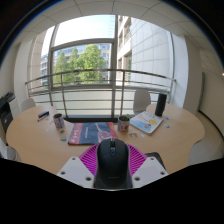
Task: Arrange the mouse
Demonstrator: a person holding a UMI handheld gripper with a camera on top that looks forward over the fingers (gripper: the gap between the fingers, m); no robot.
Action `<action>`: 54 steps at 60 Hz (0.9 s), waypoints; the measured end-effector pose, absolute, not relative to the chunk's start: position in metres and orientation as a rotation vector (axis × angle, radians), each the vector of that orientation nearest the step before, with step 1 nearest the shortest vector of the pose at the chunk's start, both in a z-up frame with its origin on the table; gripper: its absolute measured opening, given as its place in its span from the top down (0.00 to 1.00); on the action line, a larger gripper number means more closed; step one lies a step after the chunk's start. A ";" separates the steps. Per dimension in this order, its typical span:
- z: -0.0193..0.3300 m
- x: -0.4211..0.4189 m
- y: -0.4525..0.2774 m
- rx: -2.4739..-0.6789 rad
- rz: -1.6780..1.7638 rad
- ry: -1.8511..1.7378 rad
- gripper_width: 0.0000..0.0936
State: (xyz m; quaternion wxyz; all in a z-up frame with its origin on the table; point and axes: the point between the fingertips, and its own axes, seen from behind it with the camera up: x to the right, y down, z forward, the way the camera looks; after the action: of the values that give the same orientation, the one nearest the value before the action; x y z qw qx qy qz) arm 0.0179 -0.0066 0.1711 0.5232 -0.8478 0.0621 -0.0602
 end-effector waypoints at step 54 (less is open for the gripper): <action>0.136 0.085 -0.143 -2.158 -0.166 0.170 0.10</action>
State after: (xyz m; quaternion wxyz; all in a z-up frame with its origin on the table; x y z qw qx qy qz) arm 0.0853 -0.1426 0.1358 0.4664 -0.8793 0.0692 -0.0676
